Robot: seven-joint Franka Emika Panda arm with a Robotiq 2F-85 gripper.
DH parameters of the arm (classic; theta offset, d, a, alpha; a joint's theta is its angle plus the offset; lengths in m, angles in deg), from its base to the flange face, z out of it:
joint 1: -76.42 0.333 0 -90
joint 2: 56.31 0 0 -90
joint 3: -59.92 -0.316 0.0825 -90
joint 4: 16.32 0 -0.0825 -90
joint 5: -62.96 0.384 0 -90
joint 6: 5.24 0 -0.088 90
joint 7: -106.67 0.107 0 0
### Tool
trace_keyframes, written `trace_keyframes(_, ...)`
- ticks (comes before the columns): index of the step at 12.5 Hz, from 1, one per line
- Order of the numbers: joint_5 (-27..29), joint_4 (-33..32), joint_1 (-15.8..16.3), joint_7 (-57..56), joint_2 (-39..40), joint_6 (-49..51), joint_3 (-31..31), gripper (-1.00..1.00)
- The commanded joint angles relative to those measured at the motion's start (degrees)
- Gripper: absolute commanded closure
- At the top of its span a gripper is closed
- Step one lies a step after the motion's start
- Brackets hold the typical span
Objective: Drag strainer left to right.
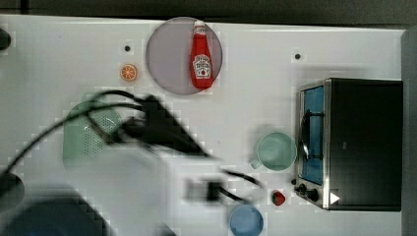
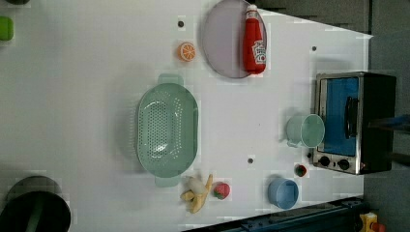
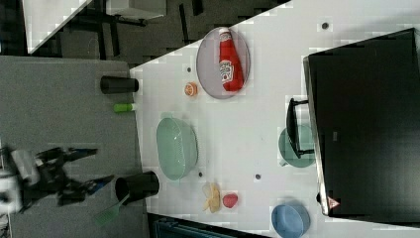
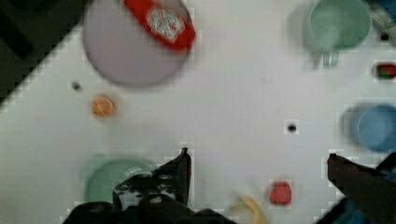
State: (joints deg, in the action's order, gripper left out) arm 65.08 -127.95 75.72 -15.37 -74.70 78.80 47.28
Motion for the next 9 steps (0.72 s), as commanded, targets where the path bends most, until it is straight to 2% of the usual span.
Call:
trace_keyframes(1,-0.1,-3.1,2.1,19.5,6.4,-2.7,-8.2,-1.00)
trace_keyframes(5,-0.3,-5.1,2.3,38.8,17.4,-14.1,-17.6,-1.00)
trace_keyframes(9,-0.4,-9.9,2.5,52.5,28.5,-28.8,-19.9,-1.00)
